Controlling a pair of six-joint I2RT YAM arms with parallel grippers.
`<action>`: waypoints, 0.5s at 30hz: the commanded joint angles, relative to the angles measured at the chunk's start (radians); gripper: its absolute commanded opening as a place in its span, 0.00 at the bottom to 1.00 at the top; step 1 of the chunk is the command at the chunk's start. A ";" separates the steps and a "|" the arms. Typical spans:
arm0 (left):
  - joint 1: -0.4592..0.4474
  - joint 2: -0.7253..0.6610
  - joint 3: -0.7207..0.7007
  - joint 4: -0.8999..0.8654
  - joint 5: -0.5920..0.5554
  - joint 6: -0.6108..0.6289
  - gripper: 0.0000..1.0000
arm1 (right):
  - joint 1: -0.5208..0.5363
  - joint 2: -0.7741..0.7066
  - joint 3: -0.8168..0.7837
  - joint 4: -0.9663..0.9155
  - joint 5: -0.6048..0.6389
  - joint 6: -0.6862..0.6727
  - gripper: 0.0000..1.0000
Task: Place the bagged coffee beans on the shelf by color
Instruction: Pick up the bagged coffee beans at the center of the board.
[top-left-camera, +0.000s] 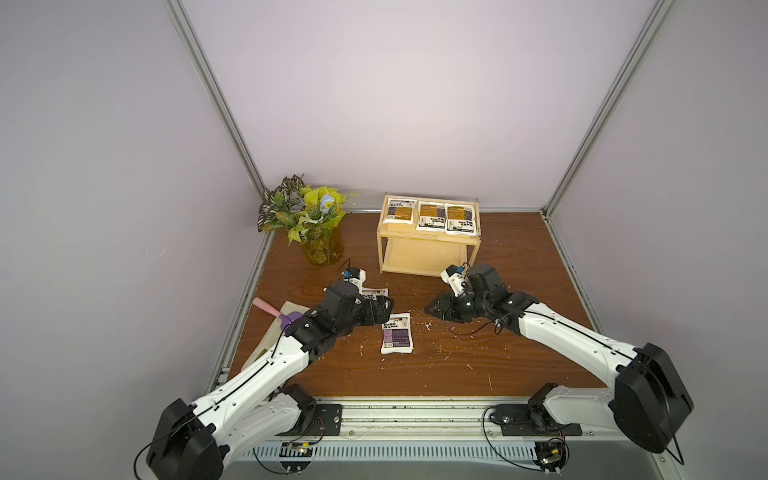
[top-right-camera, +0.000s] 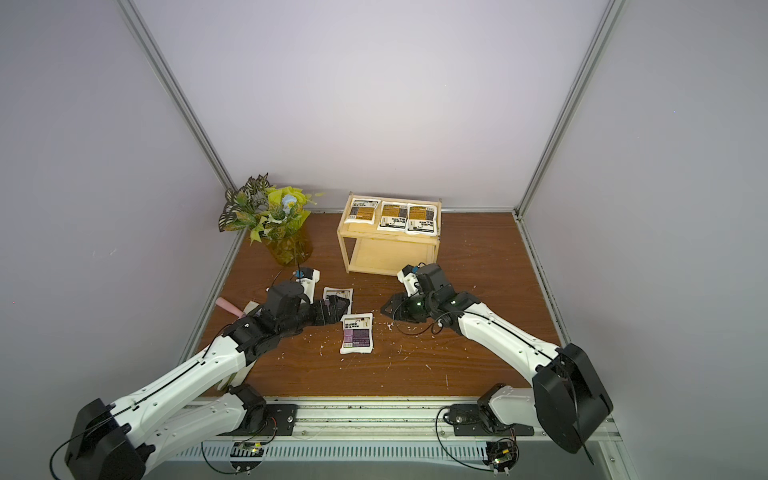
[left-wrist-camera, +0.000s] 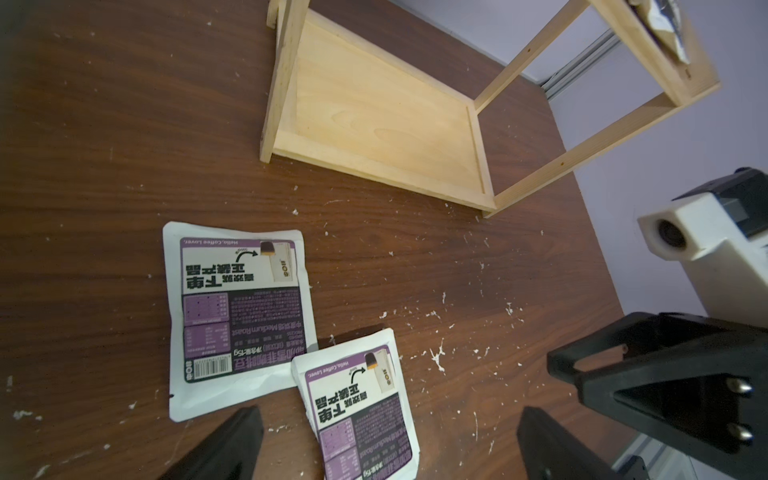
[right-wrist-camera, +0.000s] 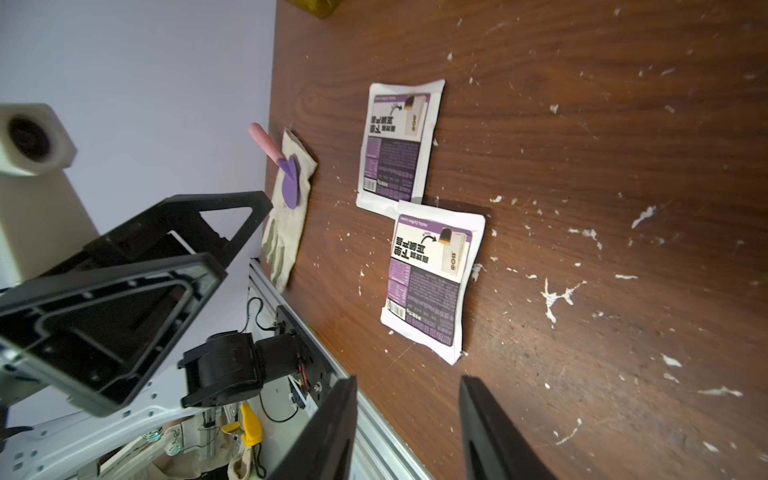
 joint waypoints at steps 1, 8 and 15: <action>0.010 -0.008 -0.022 0.030 0.014 -0.021 1.00 | 0.034 0.051 -0.016 0.056 0.018 -0.015 0.46; 0.010 -0.007 -0.089 0.033 0.064 -0.035 1.00 | 0.073 0.177 -0.027 0.094 0.004 -0.040 0.47; 0.010 0.001 -0.144 0.068 0.104 -0.046 1.00 | 0.090 0.282 0.011 0.115 -0.017 -0.062 0.47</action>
